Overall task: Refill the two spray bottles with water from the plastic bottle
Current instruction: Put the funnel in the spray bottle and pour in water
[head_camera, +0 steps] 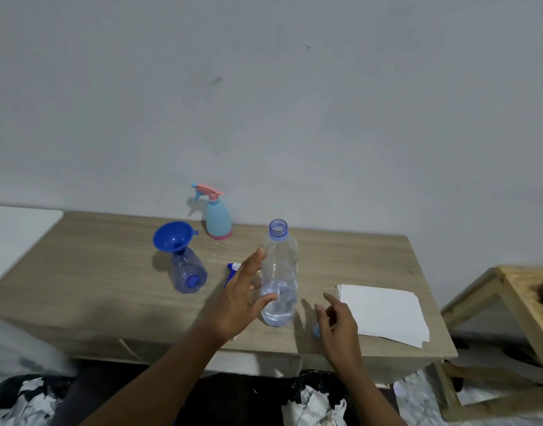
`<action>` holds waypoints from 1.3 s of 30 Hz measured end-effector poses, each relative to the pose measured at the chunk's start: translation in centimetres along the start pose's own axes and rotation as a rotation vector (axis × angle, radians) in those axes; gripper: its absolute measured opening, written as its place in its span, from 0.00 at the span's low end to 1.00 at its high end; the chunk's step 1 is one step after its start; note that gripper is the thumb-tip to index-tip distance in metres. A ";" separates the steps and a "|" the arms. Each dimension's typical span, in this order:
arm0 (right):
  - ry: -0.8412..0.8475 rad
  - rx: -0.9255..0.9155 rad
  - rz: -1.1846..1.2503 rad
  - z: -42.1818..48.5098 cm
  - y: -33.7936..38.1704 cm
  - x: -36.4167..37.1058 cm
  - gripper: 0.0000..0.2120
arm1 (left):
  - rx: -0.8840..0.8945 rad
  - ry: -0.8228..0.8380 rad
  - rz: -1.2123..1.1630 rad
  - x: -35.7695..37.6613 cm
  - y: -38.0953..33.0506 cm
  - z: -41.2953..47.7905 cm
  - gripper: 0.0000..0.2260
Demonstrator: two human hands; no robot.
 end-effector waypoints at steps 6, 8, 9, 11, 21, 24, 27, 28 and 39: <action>0.036 -0.387 0.289 3.9 9.9 -0.7 0.27 | -0.044 0.050 0.019 -0.2 0.6 -0.2 0.46; 0.103 -0.457 0.289 4.4 11.1 -0.5 0.29 | -0.045 0.056 0.020 -0.1 1.6 -0.9 0.45; 0.128 -0.478 0.282 4.4 11.3 -0.3 0.30 | -0.032 0.055 0.042 -0.1 2.1 -1.3 0.43; 0.157 -0.491 0.262 4.4 11.5 0.2 0.32 | -0.015 0.031 0.072 -0.3 3.2 -2.3 0.42; 0.033 -0.446 0.195 4.3 11.4 3.8 0.54 | -0.265 -0.310 0.052 -5.3 9.3 -6.2 0.36; 0.013 -0.485 0.184 4.4 11.7 4.7 0.53 | -0.395 -0.435 -0.026 -7.0 11.5 -6.0 0.30; 0.019 -0.512 0.144 4.5 12.3 5.4 0.53 | -0.518 -0.482 -0.123 -8.8 13.1 -5.0 0.30; 0.012 -0.517 0.125 4.5 12.6 5.6 0.53 | -0.552 -0.483 -0.154 -9.3 13.6 -4.5 0.29; 0.037 -0.502 -0.002 5.1 17.8 8.0 0.48 | -0.470 -0.345 -0.458 -13.2 16.9 1.5 0.39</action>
Point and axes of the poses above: each hand's wrist, its own z-axis towards the middle knuckle, its own x-axis out of the palm, y = z × x, the point moved 4 cm from there along z, towards the middle knuckle, and after that the axes turned 11 degrees about -x, right-handed, at the moved point
